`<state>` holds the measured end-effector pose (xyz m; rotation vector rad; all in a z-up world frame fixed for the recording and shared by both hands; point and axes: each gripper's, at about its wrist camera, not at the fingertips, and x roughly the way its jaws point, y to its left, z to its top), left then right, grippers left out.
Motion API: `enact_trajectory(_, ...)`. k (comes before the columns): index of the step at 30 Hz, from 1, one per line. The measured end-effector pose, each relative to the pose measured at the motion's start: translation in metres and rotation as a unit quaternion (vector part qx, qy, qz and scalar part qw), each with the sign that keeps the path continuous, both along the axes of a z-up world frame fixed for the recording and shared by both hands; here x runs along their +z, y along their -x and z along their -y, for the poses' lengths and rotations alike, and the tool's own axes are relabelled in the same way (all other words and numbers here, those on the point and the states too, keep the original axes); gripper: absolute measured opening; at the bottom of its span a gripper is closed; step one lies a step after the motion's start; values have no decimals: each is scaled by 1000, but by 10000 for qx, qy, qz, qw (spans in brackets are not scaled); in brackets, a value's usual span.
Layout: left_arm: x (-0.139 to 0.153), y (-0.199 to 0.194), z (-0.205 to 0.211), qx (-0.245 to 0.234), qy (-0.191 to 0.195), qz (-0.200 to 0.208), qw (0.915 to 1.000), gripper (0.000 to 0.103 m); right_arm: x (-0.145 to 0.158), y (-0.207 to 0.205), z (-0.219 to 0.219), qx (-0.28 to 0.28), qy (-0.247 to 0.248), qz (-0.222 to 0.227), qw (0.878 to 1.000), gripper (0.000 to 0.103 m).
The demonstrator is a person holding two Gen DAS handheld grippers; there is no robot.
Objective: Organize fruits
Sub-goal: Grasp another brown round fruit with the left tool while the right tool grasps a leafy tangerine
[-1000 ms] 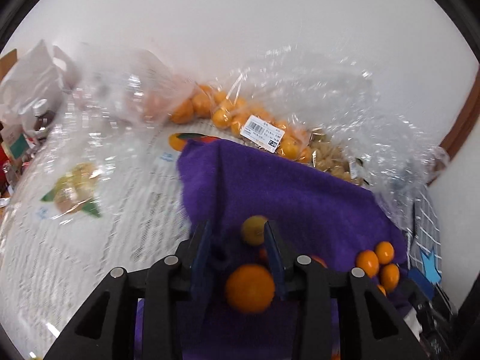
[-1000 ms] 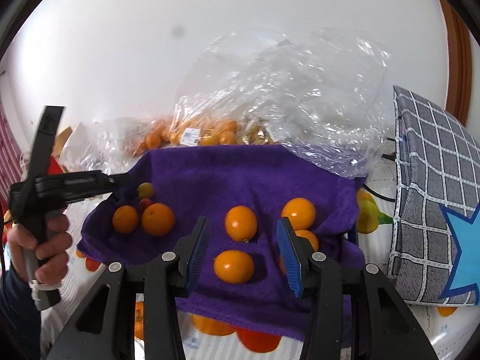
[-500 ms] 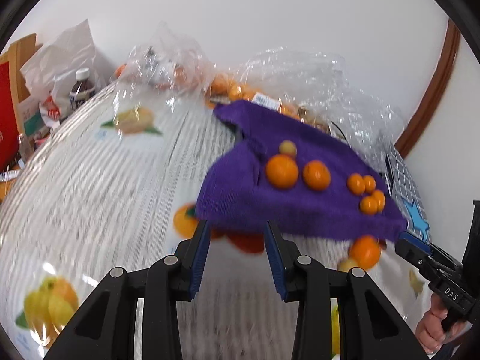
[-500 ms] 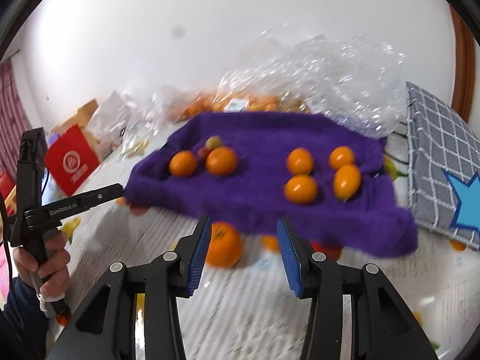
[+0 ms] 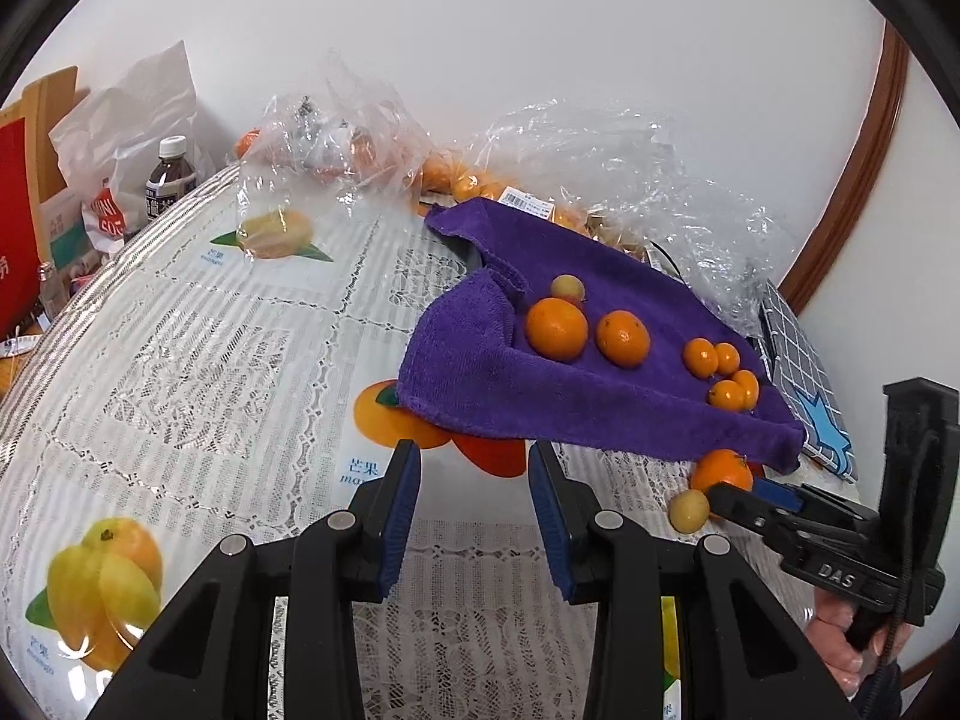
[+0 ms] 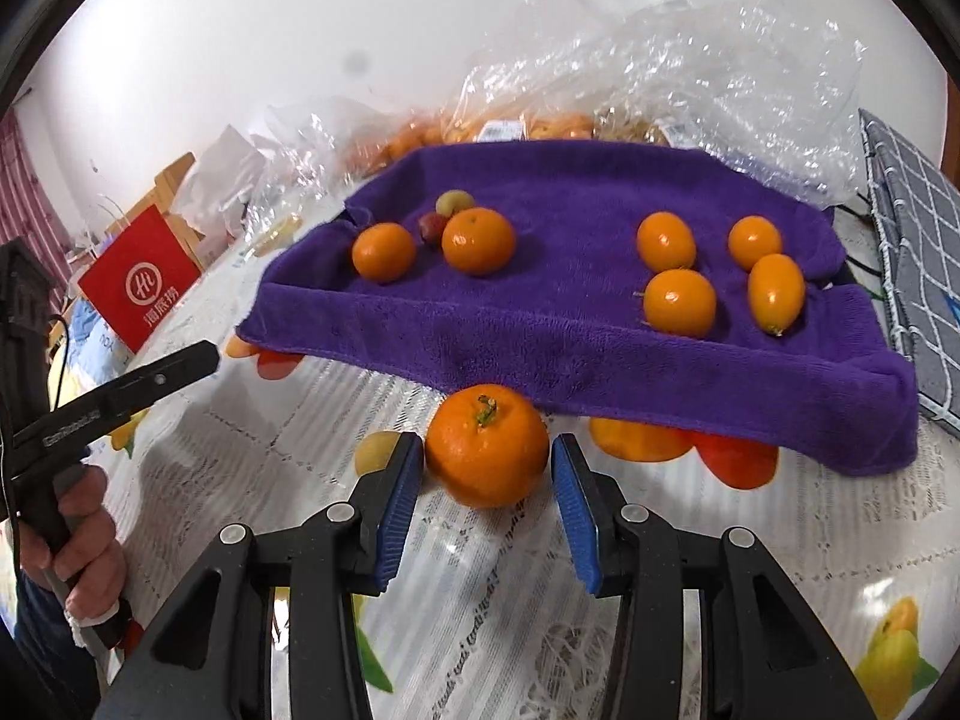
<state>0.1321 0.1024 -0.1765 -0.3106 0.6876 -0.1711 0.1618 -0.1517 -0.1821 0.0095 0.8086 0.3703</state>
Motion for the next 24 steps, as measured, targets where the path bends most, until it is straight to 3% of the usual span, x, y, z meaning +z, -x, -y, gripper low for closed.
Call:
enact_trajectory(10,-2,1,4,-69,-30,-30,10000,35,2,4,15,-118,-108,28,9999,42)
enact_trajectory(16,-1,1,9,-277,-16,-8,9996,35,10,31,62,-540,188,378,9976,43)
enact_trajectory(24,0,6,38,-854,-19,-6,9963,35,2,56,120,-1017,283,399,9936,43)
